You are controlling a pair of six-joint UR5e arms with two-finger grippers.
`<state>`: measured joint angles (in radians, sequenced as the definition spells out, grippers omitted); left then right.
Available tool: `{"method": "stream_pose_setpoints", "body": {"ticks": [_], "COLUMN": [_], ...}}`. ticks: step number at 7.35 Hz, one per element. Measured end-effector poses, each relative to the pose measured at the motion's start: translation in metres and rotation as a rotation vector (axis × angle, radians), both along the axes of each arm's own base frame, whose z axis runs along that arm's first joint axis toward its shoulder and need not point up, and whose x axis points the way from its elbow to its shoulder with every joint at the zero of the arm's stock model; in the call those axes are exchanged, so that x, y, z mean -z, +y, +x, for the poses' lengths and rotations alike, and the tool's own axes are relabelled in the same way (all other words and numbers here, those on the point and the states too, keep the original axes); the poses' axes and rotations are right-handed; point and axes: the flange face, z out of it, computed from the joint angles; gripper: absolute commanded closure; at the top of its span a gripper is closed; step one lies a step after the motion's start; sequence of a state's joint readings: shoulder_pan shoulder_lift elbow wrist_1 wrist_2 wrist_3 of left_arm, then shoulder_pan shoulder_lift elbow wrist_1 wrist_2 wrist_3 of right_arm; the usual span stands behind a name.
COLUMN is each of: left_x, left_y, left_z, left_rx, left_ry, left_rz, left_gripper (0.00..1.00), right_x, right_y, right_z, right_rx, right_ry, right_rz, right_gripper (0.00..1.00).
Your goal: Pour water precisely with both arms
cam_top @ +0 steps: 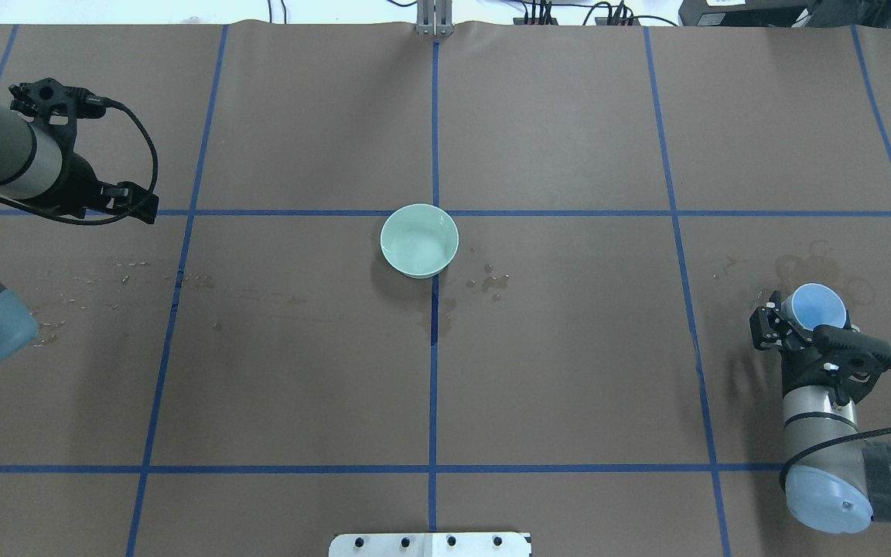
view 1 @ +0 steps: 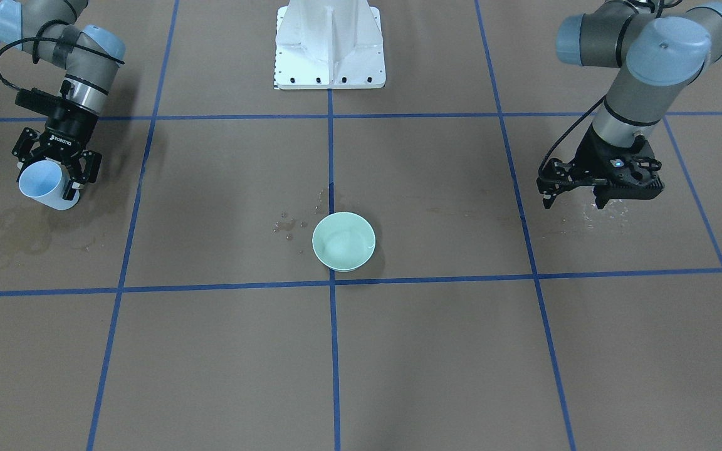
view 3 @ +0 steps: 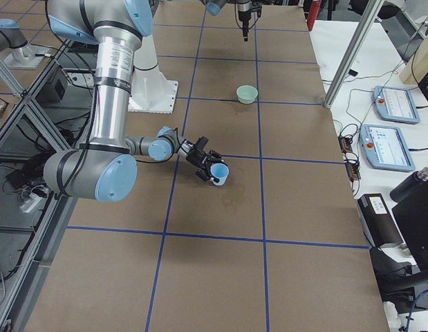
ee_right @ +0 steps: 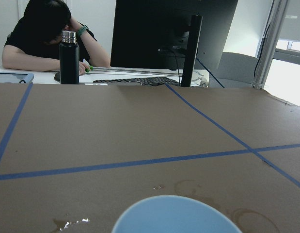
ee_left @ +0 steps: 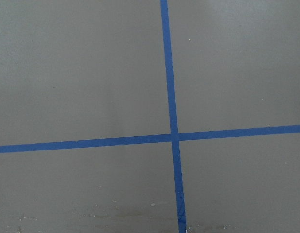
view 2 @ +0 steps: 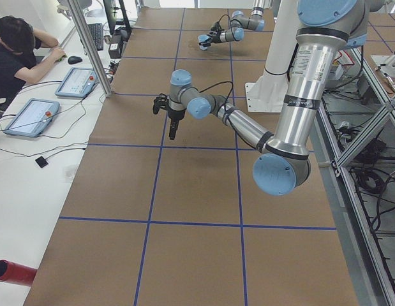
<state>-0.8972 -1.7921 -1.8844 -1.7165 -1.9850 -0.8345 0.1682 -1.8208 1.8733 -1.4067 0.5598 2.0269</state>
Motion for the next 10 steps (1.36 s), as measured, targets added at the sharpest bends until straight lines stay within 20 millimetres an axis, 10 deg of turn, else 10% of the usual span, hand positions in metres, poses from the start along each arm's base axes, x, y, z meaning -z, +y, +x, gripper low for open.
{"method": "stream_pose_setpoints", "body": {"ticks": [10], "left_x": [0.005], "left_y": [0.003], "left_z": [-0.002], "left_rx": [-0.01], "left_ry": [0.019], "left_rz": [-0.008], "left_gripper": [0.0], "right_x": [0.019], "right_y": [0.016], "right_z": [0.021], "right_rx": [0.033], "right_ry": [-0.01], "right_rz": [0.024], "right_gripper": [0.01]}}
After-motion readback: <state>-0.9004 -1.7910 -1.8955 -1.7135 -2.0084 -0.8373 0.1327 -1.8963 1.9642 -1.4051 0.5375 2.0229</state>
